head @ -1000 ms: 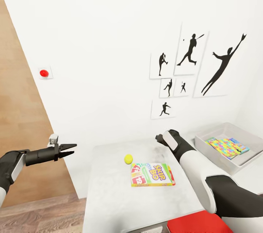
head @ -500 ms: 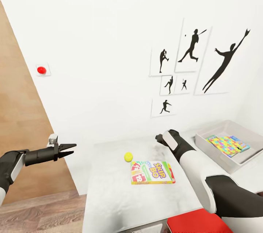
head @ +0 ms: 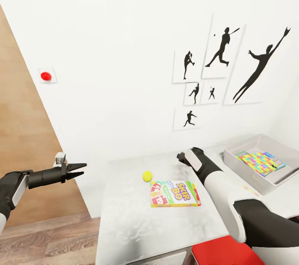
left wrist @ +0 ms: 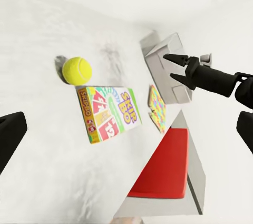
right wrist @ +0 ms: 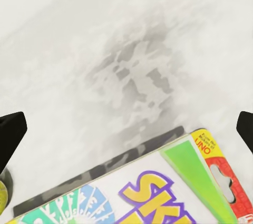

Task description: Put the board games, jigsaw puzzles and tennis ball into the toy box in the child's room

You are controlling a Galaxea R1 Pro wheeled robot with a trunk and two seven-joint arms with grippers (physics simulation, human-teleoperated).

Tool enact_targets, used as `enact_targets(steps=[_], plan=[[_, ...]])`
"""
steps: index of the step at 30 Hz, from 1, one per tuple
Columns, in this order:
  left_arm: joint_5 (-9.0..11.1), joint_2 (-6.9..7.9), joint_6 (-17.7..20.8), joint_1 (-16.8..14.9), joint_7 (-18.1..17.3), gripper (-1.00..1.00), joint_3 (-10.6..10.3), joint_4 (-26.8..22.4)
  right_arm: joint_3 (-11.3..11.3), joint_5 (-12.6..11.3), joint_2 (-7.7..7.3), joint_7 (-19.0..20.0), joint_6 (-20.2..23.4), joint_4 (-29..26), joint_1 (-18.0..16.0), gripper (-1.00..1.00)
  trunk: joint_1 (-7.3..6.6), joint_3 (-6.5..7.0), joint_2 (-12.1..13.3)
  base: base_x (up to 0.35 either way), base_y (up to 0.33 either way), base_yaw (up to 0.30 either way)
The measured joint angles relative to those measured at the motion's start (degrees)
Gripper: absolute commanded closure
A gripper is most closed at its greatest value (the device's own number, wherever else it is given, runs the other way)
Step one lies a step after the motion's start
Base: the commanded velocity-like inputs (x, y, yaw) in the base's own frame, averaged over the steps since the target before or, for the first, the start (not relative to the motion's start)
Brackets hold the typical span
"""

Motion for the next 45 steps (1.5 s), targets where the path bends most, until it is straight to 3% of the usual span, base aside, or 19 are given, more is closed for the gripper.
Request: enact_targets(steps=[36,45], plan=[[0.0,0.0,0.0,0.0,0.0,-1.0,0.0,0.04,-0.08,0.12,-1.04,-0.02,-0.14,1.66,-0.16,-1.0,0.0,-3.41,-0.01,0.0,0.022,0.0],[0.0,0.0,0.0,-0.01,0.0,-1.0,-0.01,0.03,-0.06,0.14,-1.05,-0.04,-2.78,3.17,-0.18,-1.0,0.0,-4.26,-0.01,0.0,0.0,0.0]])
